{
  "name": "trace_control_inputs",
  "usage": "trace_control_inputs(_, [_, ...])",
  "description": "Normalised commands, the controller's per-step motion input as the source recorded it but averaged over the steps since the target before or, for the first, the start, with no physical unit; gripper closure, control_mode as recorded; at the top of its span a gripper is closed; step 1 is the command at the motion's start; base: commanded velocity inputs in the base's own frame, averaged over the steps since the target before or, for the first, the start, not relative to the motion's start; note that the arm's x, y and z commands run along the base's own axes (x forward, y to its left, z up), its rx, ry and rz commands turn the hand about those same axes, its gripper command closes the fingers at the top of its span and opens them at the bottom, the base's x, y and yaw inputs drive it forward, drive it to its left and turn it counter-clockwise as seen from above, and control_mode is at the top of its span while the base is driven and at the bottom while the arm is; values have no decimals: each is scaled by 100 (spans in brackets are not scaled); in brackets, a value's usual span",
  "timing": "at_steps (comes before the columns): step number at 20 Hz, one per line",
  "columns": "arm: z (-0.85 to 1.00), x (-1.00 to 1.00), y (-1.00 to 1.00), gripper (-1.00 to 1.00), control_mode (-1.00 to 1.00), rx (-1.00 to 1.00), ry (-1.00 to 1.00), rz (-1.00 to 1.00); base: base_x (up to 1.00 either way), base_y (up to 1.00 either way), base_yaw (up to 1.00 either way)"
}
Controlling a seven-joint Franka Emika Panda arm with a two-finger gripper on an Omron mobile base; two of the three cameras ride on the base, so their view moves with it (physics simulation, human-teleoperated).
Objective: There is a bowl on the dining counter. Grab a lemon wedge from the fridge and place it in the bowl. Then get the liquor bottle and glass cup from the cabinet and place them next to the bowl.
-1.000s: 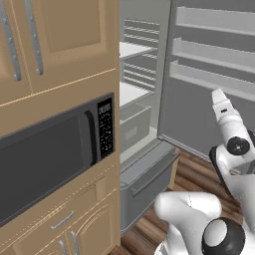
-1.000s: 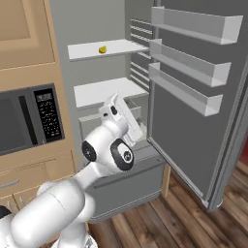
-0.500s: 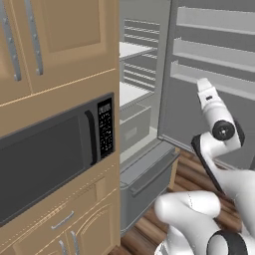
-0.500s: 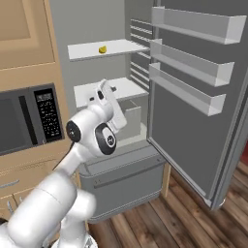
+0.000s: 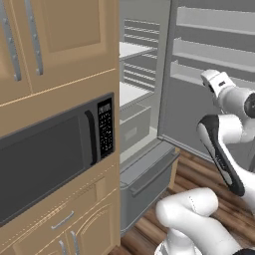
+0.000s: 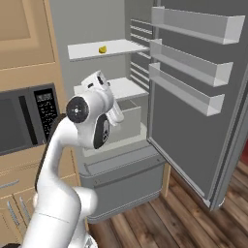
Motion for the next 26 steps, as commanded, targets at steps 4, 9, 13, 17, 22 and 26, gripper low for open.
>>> trace_control_inputs(4, [50, -67, 0, -100, -100, 0, 37, 19, 0, 0, 0])
trace_control_inputs(9, [15, -82, 11, -100, -100, -19, 17, 16, 0, 0, 0])
trace_control_inputs(13, [0, -85, 41, -100, -100, -47, 0, 12, 0, 0, 0])
trace_control_inputs(17, [-11, -69, 46, -100, -100, -58, -2, 20, 0, 0, 0])
trace_control_inputs(22, [-17, -45, 37, -100, -100, -48, 1, 24, 0, 0, 0])
trace_control_inputs(26, [-7, 0, 18, -100, -100, -8, 14, 6, 0, 0, 0])
